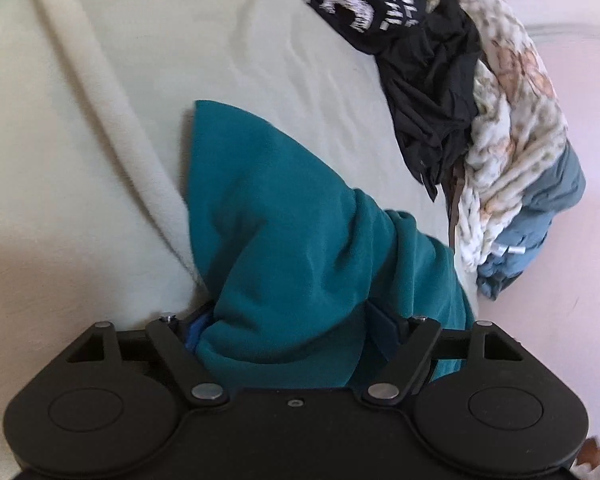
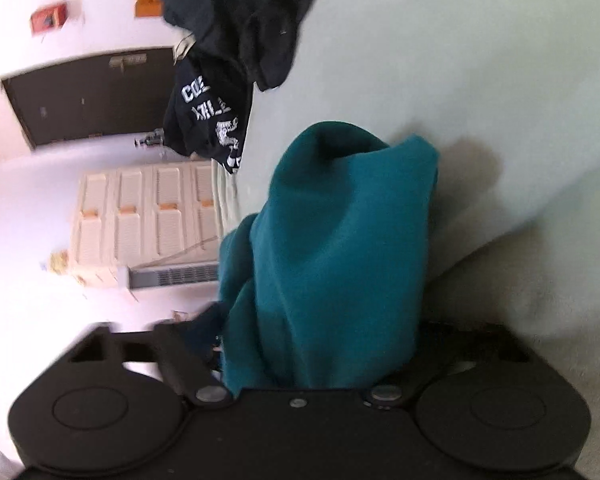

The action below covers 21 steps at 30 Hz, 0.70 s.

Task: Fold clothes
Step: 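Grasp the folded sweatshirt with both tools and lift it off the bed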

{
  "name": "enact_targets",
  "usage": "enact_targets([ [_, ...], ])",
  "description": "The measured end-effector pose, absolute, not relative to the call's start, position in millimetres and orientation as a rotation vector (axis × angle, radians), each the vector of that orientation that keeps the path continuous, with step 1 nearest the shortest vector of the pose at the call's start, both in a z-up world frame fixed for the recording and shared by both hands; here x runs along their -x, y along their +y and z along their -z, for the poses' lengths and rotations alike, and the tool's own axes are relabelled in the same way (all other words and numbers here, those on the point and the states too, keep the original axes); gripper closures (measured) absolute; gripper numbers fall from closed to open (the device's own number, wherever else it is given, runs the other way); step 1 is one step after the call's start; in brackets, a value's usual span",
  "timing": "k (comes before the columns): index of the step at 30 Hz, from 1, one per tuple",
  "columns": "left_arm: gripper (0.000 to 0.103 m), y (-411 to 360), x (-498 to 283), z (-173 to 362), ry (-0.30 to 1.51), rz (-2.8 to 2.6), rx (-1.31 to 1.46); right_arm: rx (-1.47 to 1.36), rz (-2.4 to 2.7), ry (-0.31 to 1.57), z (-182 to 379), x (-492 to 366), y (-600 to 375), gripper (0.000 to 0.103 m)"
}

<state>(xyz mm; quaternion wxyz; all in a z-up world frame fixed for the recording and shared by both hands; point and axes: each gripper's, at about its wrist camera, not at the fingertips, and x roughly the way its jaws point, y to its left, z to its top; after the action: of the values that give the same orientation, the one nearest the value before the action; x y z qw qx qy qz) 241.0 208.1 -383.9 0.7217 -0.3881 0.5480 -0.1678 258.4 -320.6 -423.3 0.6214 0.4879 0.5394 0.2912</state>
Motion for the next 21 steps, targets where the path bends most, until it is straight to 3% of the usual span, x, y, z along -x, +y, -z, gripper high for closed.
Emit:
enact_targets([
  [4, 0.058, 196.0, -235.1, 377.0, 1.185, 0.406, 0.852, -1.127, -0.660, 1.219, 418.6, -252.8, -323.9, 0.052],
  [5, 0.062, 188.3, -234.0, 369.8, 1.166, 0.432, 0.822, -1.116, -0.668, 1.210, 414.4, -252.7, -324.1, 0.053],
  [10, 0.065, 173.8, -229.5, 349.7, 1.098, 0.483, 0.804, -1.062, -0.687, 1.183, 395.0, -249.7, -328.7, 0.061],
  [21, 0.067, 150.6, -230.6, 303.5, 1.003, 0.605, 0.775, -1.010, -0.690, 1.106, 341.7, -243.8, -328.4, 0.063],
])
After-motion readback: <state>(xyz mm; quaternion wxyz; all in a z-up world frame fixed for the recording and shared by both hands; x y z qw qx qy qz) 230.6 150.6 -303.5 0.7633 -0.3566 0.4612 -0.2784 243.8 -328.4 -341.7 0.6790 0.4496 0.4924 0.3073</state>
